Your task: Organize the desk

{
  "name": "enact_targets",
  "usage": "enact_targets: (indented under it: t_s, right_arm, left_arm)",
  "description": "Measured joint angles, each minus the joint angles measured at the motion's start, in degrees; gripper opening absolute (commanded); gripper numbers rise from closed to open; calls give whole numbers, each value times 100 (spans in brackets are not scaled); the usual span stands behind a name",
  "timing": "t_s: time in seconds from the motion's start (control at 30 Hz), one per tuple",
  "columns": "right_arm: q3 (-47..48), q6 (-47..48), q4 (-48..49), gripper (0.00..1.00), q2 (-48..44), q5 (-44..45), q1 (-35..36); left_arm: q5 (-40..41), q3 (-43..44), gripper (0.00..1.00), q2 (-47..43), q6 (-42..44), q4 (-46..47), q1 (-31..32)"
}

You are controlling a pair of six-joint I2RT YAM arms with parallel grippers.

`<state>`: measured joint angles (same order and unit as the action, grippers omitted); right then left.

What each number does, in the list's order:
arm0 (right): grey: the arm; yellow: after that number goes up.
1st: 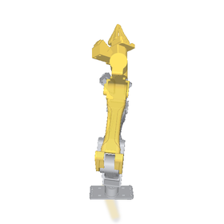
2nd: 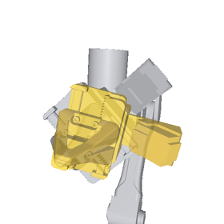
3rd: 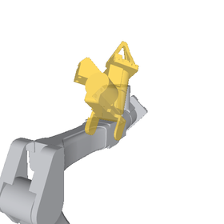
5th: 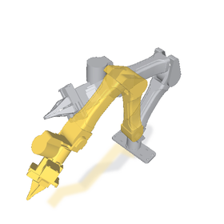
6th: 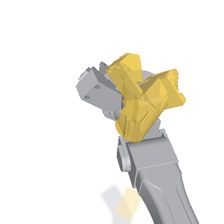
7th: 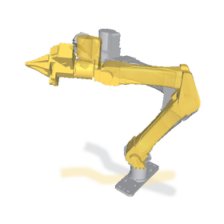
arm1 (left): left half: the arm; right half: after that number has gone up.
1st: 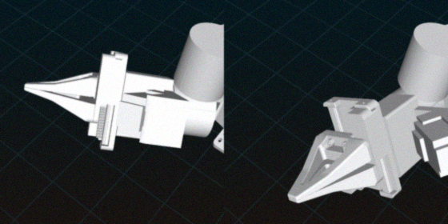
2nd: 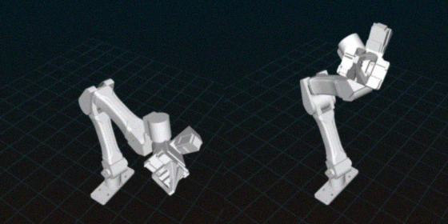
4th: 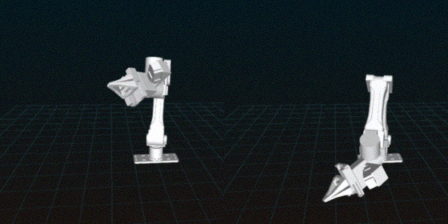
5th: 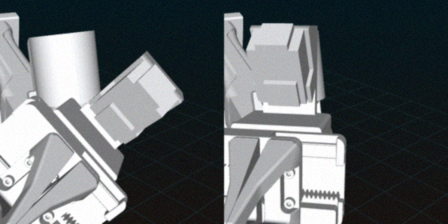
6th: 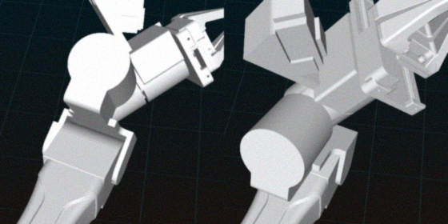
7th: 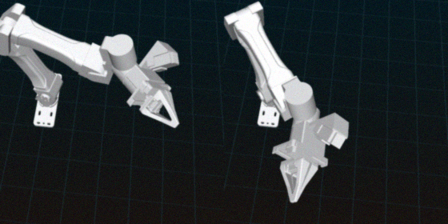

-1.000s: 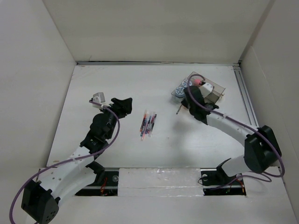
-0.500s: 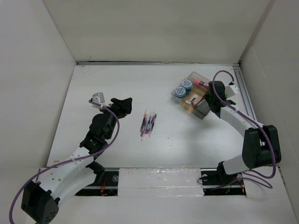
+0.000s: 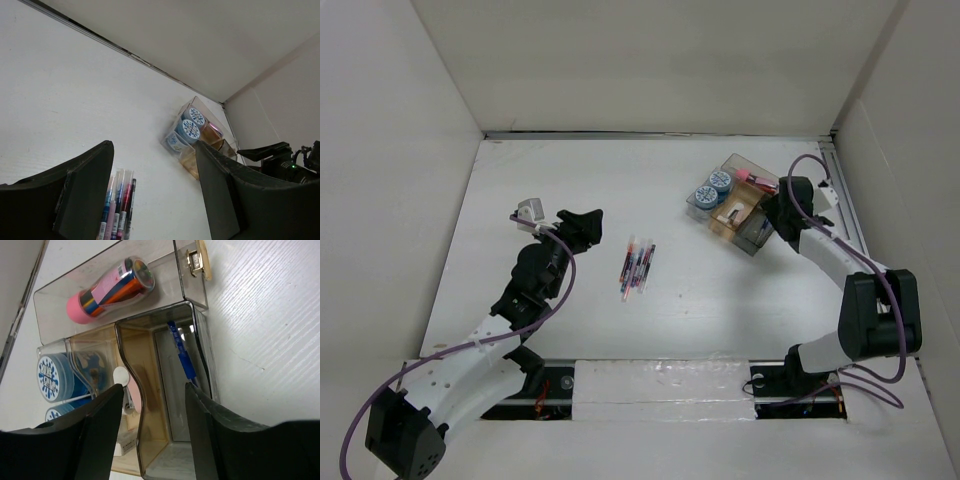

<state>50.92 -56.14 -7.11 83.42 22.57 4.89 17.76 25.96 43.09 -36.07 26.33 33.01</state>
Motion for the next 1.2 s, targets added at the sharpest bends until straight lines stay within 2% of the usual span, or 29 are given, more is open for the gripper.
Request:
enact_targets:
  t_s: [0.03, 0.07, 0.17, 0.27, 0.43, 0.53, 0.57, 0.6, 0.87, 1.2]
  right_arm:
    - [0, 4, 0, 49, -2, -37, 0]
    - [0, 20, -2, 32, -11, -63, 31]
    - [-68, 107, 105, 6, -153, -101, 229]
    - [-223, 258, 337, 0, -424, -216, 857]
    - [-35, 592, 564, 3, -48, -319, 2441]
    - [358, 789, 544, 24, 625, -299, 3283]
    - [483, 841, 538, 34, 850, -291, 3482]
    - [586, 890, 520, 36, 1040, -295, 3652]
    - [1213, 1062, 164, 36, 1971, -291, 4205]
    - [1355, 1075, -74, 28, 2277, -256, 4321]
  left_arm:
    - [0, 0, 62, -2, 0, 2, 0]
    - [-2, 0, 62, -4, 0, 2, 0]
    - [4, 0, 62, -15, 0, 4, 0]
    - [17, 0, 62, -15, 0, 2, 0]
    - [28, 0, 62, -15, 0, 2, 0]
    - [26, 0, 62, -15, 0, 4, 0]
    - [33, 0, 62, -15, 0, 4, 0]
    - [37, 0, 62, -15, 0, 0, 0]
    - [44, 0, 62, -15, 0, 0, 0]
    - [48, 0, 62, -15, 2, 0, 0]
